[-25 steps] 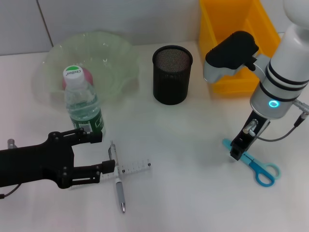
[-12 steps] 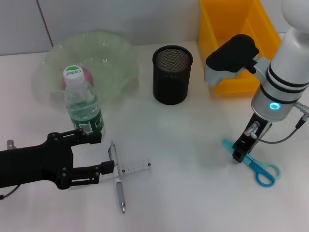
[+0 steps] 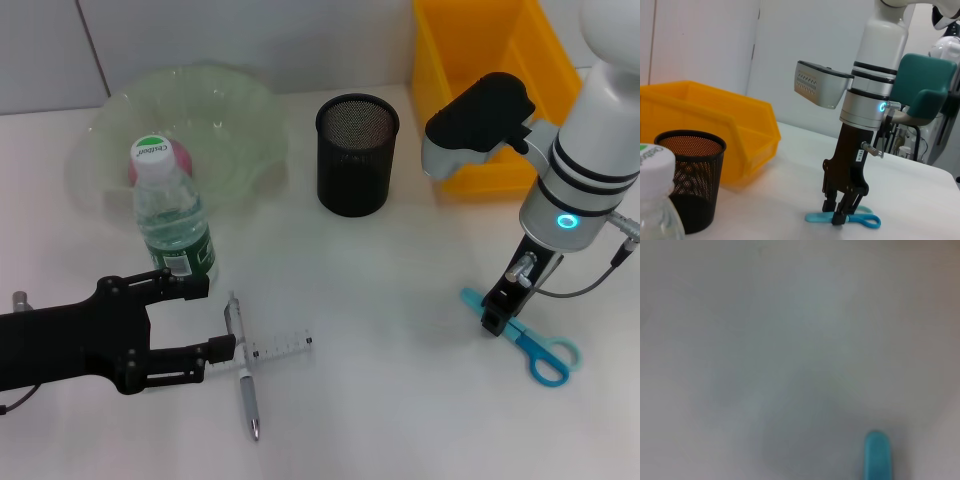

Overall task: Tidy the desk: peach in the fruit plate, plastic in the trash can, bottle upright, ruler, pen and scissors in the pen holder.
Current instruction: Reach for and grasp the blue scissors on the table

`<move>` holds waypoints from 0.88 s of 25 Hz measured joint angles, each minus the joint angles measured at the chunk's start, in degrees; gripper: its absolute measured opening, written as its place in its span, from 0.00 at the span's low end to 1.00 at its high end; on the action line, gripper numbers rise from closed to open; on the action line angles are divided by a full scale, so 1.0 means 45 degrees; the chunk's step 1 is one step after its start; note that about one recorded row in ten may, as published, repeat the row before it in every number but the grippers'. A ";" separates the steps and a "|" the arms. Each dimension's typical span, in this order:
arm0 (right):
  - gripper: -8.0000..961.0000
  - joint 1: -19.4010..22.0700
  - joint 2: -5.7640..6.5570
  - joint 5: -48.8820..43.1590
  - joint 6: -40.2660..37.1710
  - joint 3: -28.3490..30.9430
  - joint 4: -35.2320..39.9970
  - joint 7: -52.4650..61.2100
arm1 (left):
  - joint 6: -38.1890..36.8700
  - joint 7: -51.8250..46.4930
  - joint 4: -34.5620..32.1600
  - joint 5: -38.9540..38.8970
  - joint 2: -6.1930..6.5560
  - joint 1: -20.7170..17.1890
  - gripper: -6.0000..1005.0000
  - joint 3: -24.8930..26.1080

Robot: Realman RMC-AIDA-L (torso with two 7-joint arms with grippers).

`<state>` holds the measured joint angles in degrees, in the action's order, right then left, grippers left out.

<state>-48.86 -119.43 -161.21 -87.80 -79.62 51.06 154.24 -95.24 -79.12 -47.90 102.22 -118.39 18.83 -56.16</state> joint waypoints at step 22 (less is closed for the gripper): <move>0.23 0.0092 -0.0021 0.0084 -0.0012 -0.0274 0.0048 0.0056 | -0.0062 0.0060 0.0020 -0.0022 0.0011 -0.0078 0.81 -0.0001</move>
<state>-48.45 -119.53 -160.83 -87.85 -80.86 51.27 154.49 -95.52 -78.85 -47.81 102.12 -118.34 18.48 -56.16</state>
